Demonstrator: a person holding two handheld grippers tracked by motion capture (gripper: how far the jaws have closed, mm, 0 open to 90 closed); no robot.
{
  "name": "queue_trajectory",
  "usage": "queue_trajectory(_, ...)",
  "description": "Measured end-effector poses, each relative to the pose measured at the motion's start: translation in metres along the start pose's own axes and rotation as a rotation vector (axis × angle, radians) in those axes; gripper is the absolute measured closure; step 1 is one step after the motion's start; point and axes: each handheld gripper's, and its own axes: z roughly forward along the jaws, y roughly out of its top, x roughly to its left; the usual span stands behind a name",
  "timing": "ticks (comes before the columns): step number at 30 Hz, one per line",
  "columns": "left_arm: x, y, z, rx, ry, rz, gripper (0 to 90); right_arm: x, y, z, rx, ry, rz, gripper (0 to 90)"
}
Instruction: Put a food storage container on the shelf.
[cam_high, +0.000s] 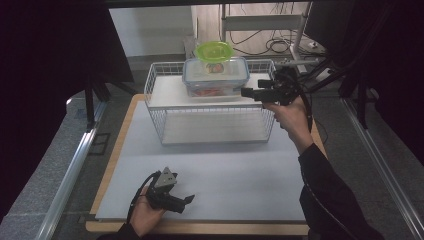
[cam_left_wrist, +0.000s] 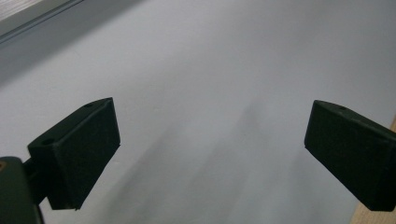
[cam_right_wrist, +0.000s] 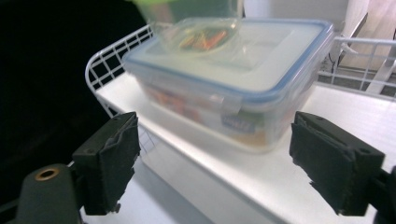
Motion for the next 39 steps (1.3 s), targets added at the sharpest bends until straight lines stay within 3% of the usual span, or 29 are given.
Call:
queue_trajectory(10,0.0,0.0,-0.001,-0.004,0.001,0.004,3.2,0.022,-0.033,-0.005,0.031,-0.008,-0.107,9.8)
queue_trajectory(17,0.0,0.0,-0.001,-0.009,-0.001,0.002,3.1,0.031,-0.053,-0.007,0.056,0.001,-0.153,6.7)
queue_trajectory(30,0.0,0.0,-0.001,-0.022,-0.014,-0.004,3.1,0.034,-0.098,-0.006,0.089,-0.005,-0.199,3.7)
queue_trajectory(37,0.001,0.001,-0.004,-0.052,-0.058,-0.024,2.7,0.029,-0.121,-0.005,0.094,-0.019,-0.204,3.7)
queue_trajectory(39,0.002,0.001,-0.005,-0.063,-0.069,-0.03,2.3,0.029,-0.127,-0.004,0.095,-0.002,-0.197,3.7)
